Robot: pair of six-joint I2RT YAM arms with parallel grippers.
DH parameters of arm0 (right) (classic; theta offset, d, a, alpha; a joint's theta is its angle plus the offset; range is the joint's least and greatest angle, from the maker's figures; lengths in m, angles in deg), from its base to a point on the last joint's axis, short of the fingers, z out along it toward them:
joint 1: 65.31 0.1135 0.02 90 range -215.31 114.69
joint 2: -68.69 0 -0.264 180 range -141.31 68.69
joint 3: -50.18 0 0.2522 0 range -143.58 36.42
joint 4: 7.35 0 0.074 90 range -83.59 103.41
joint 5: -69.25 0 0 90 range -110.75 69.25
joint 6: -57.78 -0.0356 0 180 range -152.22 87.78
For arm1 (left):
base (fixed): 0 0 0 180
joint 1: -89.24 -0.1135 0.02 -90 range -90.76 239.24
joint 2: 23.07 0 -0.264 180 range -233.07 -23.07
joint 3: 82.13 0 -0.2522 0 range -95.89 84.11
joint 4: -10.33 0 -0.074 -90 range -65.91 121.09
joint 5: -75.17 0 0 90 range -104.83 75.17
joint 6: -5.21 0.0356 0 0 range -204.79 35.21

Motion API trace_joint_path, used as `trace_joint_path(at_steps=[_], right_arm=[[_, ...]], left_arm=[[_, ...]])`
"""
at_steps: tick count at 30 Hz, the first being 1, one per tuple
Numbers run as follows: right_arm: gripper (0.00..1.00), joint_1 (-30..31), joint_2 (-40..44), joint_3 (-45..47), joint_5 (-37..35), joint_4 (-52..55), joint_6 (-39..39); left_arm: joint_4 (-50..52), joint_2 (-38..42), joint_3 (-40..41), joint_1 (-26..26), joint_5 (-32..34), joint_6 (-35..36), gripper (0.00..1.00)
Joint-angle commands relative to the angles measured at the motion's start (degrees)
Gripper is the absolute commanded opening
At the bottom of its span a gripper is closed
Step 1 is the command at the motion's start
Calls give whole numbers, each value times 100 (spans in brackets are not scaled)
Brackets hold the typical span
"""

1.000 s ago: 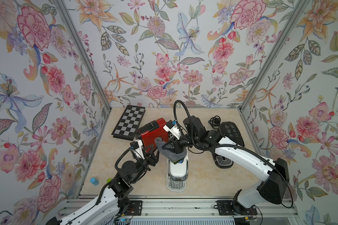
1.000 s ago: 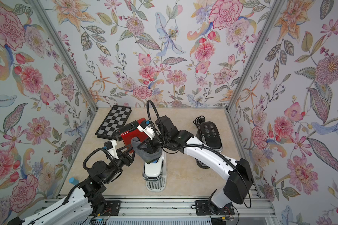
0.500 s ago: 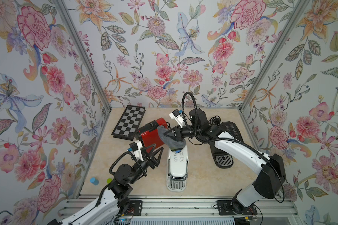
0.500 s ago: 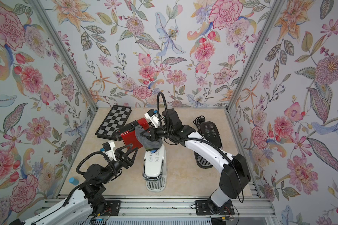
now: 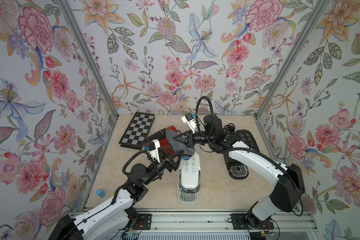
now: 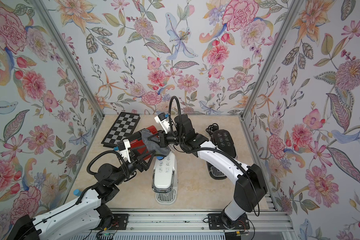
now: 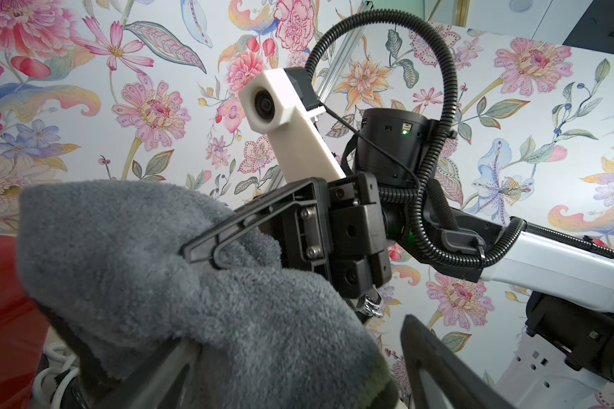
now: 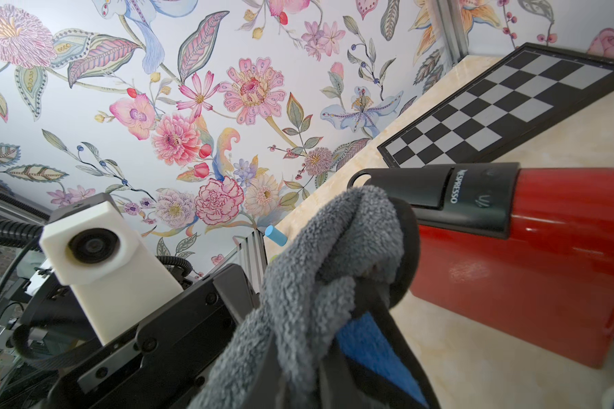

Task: Wipe the surface of a coffee machine
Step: Adjust the cleaning item.

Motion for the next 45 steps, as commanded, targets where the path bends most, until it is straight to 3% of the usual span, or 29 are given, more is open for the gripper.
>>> trace_joint_path(at_steps=[1, 9, 14, 19, 25, 28, 32, 34, 39, 45], right_arm=[[7, 68, 203, 157, 241, -263, -136], [7, 121, 364, 464, 745, -987, -584], [7, 156, 415, 704, 1029, -1735, -995], [7, 227, 490, 759, 1095, -1787, -988], [8, 154, 660, 882, 988, -1691, -913], [8, 13, 760, 993, 922, -1777, -980], [9, -66, 812, 1072, 885, -1880, -1063], [15, -90, 845, 1121, 857, -1917, -1074], [33, -308, 1076, 1438, 580, -2086, -1203], [38, -675, 1325, 1694, 439, -1752, -1054]], left_arm=[[-595, -335, -276, -100, -300, -198, 87], [-660, -651, -389, -365, -74, -175, 86], [-524, -974, -686, -405, -266, -57, 82], [-422, -1079, -758, -420, -230, 52, 70], [-346, -931, -683, -449, -185, 98, 42], [-294, -809, -609, -458, -150, 79, 38], [-203, -712, -540, -456, -113, 70, 13], [-150, -657, -533, -458, -113, 72, 6], [150, -351, -394, -458, -72, 103, 0], [1453, 424, -186, -450, 234, 350, 0]])
